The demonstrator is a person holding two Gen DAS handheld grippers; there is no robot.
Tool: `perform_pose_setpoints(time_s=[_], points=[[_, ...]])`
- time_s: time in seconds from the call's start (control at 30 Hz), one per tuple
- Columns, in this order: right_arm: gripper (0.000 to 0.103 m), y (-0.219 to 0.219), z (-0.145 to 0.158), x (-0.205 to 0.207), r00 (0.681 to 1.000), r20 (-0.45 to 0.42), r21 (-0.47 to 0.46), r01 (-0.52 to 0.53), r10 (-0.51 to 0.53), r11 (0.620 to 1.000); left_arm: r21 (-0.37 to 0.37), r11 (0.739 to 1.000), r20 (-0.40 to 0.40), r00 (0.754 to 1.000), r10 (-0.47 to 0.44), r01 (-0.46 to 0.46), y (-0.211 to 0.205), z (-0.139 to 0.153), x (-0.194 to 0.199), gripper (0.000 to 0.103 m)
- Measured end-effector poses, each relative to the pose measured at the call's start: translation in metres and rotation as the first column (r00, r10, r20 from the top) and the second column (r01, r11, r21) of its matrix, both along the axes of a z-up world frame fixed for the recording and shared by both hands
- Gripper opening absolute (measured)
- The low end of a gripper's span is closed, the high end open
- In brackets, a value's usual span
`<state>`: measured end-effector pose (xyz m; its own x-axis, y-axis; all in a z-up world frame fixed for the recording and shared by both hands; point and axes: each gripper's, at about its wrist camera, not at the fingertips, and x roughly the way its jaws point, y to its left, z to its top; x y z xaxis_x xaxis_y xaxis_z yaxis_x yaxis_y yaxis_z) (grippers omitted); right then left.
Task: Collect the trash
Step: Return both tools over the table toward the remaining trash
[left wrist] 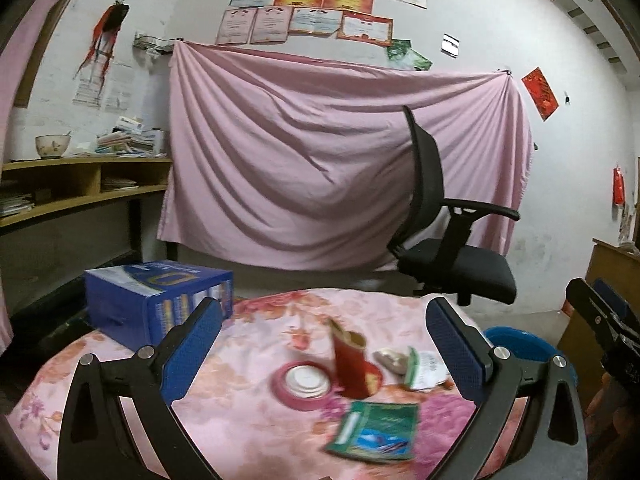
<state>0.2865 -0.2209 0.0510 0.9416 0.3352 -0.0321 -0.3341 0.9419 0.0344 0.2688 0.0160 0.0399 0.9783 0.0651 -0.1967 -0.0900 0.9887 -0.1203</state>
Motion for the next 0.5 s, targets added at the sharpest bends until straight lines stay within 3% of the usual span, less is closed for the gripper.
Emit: perform_pose_setpoints(time_s=[0.37,0.5], points=[[0.103,0.038,-0.016,0.02,0.995,-0.1,-0.096,-0.04,0.03,0.995,0.008,1.0,-0.086,0.996,0.024,-0.023,0.035,-0.029,-0.003,0.1],[0.103,0.045,-0.022,0.032,0.988,-0.156,-0.119,-0.032,0.013,0.992,-0.025,1.0,-0.145,0.989,-0.002,-0.002,0.043,-0.036,0.009,0.1]])
